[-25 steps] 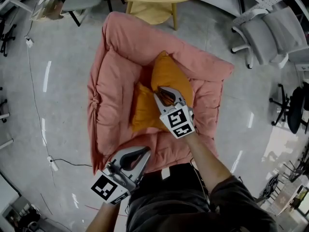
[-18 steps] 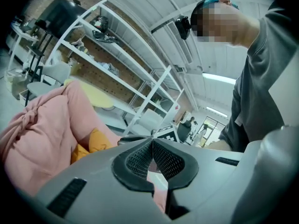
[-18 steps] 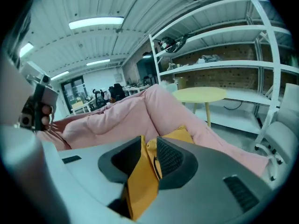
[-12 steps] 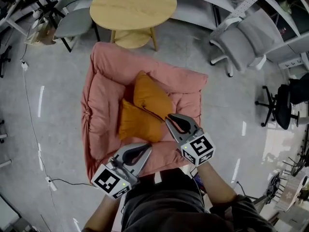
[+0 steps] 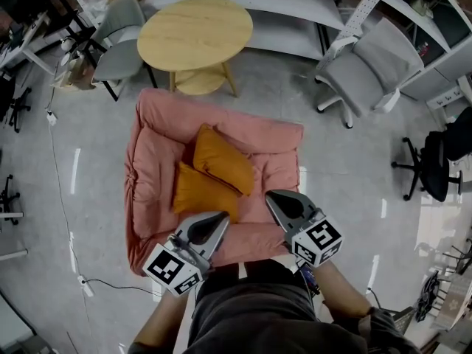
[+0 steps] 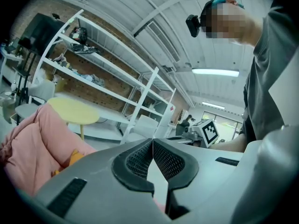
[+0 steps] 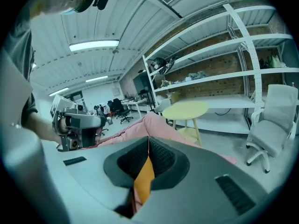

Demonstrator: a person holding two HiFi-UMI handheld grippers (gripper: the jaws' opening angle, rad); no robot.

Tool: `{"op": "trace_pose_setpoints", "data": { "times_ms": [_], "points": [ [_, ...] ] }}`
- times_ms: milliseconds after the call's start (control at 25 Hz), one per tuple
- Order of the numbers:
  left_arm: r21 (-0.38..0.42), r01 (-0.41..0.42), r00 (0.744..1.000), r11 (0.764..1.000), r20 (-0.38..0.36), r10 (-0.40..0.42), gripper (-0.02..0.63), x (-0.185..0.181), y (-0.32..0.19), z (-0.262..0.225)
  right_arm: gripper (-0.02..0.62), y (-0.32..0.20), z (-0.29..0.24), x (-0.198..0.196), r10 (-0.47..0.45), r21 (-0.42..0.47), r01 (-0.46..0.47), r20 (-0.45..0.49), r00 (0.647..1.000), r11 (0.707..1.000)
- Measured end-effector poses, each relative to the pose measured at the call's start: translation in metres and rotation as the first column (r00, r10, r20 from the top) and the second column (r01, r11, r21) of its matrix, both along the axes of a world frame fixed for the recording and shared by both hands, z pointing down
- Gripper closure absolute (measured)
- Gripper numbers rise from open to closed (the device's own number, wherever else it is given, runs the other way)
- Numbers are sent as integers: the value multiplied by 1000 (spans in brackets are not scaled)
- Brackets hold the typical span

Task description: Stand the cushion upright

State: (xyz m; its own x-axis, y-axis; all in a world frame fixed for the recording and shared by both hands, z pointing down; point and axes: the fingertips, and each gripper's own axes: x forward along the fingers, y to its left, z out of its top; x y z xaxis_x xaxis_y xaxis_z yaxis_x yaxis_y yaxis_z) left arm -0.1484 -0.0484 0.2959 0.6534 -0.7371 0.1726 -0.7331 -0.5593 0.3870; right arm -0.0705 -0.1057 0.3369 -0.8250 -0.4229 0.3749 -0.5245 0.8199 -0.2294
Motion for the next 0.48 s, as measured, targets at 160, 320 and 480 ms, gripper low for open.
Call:
{"op": "trace_pose_setpoints", "data": {
  "times_ms": [160,320,480],
  "points": [
    [21,8,1000,1000,28,-9,595,22,-6,-14,580,-1,-14,14,-21,9,21,17,1000,1000],
    [37,14,999,999,41,-16,595,41,-15,-21,580,0,-20,29,-36,4,36,17,999,999],
    [36,21,999,999,46,-23,595,55,-18,-19,580,0,-17,42,-49,-7,50,15,999,999]
  ]
}}
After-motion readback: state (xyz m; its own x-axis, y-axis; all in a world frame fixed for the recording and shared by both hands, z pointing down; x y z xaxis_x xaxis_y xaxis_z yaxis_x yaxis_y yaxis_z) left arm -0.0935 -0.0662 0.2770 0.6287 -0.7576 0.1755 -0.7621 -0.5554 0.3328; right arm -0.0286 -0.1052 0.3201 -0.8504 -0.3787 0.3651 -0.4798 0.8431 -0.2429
